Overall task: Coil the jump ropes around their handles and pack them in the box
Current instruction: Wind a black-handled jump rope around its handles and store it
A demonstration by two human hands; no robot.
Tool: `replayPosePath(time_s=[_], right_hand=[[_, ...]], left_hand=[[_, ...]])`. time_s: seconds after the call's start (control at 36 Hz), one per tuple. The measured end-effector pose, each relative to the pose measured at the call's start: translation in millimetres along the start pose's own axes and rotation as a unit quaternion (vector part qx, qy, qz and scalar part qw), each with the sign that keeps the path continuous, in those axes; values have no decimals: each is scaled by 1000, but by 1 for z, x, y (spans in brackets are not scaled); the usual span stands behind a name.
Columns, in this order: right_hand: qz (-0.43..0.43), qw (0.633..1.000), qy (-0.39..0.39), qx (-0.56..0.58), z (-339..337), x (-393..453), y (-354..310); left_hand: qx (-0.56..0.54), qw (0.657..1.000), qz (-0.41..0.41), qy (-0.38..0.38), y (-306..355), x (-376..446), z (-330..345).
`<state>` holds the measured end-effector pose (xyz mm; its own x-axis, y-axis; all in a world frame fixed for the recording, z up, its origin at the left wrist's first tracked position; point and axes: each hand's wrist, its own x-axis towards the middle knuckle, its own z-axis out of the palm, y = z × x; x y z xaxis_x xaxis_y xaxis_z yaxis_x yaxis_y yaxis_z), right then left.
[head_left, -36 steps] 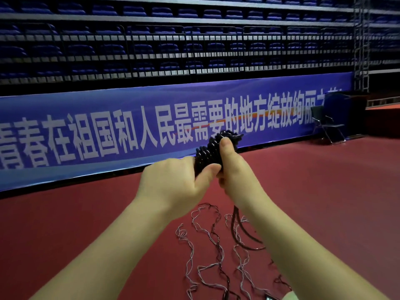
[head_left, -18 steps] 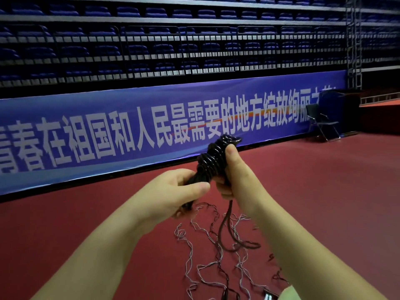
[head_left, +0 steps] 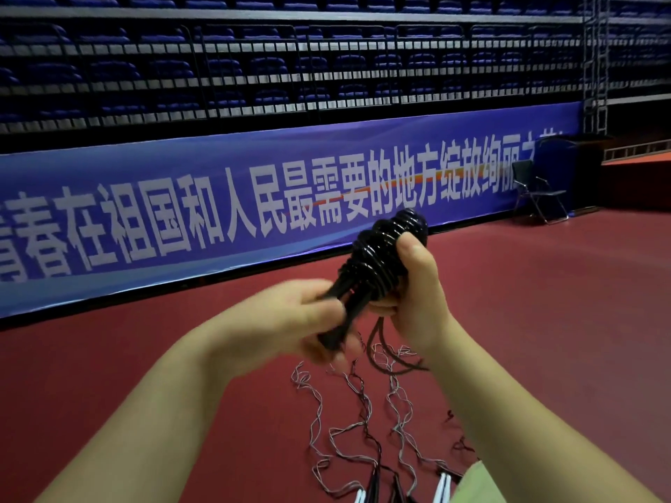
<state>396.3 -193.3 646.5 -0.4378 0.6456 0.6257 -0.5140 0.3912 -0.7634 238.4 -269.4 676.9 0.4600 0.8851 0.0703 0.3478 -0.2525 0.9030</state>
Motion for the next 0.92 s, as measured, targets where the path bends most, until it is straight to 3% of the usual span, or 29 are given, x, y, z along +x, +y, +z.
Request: replayPosePath(time_s=[0.06,0.08,0.17,0.28,0.39,0.56,0.72,0.83,0.92], right_hand=[[-15,998,-55,10,1,-3,1],[-21,998,-56,2,2,-4,0],[-1,999,-43,-23,3,-3,-4],[68,988,-57,-126,2,-2,-15],[72,966,-90,-233,-3,-1,-25],[96,941,-42,-321,-6,-1,-25],[130,913,-6,-386,-6,-2,-10],[144,937,-1,-317,-2,-6,-1],[183,952,-10,-245,-2,-6,8]], left_hand=[[-211,962,14,-173,-15,1,2],[-268,941,12,-208,-20,3,4],[-336,922,-21,-190,-26,5,14],[-279,958,-21,-66,-17,2,15],[-226,971,-36,69,-15,-1,11],[-105,979,-35,172,-17,2,15],[61,966,-28,250,-24,7,6],[148,947,-30,283,-30,7,-3],[266,907,-31,324,-27,7,-4]])
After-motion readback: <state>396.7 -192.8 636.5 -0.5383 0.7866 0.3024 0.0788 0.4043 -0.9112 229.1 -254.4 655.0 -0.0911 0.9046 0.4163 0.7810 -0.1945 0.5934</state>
